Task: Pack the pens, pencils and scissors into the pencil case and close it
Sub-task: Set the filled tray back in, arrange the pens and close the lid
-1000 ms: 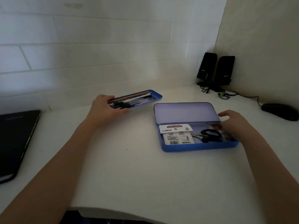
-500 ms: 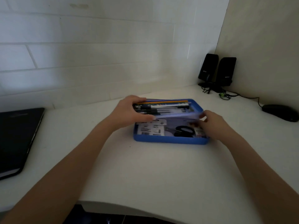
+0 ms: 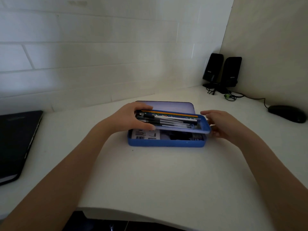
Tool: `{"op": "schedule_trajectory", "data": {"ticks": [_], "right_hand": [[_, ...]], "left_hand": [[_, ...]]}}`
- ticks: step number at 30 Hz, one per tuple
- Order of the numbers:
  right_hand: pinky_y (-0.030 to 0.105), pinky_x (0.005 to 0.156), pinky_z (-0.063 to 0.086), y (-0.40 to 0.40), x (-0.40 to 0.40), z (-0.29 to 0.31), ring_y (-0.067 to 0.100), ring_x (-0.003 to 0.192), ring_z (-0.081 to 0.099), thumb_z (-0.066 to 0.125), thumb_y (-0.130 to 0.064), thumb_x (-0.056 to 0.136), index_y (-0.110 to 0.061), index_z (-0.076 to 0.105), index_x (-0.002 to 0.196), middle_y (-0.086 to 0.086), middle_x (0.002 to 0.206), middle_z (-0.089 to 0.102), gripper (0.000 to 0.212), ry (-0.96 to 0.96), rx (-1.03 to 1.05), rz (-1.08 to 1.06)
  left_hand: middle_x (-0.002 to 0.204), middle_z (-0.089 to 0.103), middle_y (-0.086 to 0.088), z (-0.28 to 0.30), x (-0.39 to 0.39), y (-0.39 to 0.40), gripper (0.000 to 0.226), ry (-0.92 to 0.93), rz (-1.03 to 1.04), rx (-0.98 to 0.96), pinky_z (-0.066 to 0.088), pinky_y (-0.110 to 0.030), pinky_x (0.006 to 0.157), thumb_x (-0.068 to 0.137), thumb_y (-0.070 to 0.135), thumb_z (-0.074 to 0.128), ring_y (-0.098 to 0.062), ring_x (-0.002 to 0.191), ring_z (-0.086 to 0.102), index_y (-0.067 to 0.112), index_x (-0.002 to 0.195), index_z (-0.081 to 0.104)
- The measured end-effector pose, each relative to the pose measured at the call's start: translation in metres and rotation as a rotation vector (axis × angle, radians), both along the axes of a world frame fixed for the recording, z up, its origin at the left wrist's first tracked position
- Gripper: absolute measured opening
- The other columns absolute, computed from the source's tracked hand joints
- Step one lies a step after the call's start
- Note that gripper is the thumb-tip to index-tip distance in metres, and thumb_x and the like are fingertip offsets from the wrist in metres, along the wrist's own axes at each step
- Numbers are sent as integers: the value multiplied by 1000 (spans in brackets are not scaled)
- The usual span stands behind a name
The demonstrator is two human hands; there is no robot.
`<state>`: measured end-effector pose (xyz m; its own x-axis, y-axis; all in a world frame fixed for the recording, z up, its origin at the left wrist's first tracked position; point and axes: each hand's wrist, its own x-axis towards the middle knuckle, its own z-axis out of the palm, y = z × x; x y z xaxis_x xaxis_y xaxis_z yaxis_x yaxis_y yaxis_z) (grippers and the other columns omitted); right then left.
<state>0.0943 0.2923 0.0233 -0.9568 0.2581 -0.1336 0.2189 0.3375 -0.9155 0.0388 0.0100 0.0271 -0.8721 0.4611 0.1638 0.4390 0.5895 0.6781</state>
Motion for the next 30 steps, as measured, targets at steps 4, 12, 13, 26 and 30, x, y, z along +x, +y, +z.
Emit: {"op": "schedule_trajectory", "data": {"ticks": [4,12,13,26,30], "right_hand": [[25,52,40,-8,0,-7,19,60,51,46,-27,97,-23,60,110,8,86,64,20,56,203,71],[20,54,37,-18,-6,-15,19,72,56,44,-23,97,-19,61,98,6,82,64,17,267,583,102],[22,53,38,-19,-6,-16,20,69,56,45,-21,96,-22,60,94,6,78,64,15,275,594,96],[25,51,32,-15,-9,-17,14,61,45,48,-19,93,-20,64,92,-9,63,46,16,237,743,104],[29,62,37,-19,-7,-18,19,70,49,46,-16,94,-19,67,95,-7,66,47,21,247,772,115]], "left_hand": [[119,51,14,3,4,-2,79,-13,-39,-155,40,-21,98,56,44,85,-3,109,51,30,127,52],[123,53,11,20,8,-13,64,-195,-81,-300,35,-21,98,70,29,79,-7,115,49,29,127,50],[124,52,13,20,7,-15,66,-211,-75,-314,33,-20,98,70,30,79,-6,114,48,31,129,48],[130,39,21,14,5,-18,95,-279,-150,-439,28,-17,99,66,31,82,-3,120,39,38,142,26],[128,41,22,13,3,-18,91,-311,-186,-434,30,-15,97,67,31,82,-3,119,42,39,140,27]]}}
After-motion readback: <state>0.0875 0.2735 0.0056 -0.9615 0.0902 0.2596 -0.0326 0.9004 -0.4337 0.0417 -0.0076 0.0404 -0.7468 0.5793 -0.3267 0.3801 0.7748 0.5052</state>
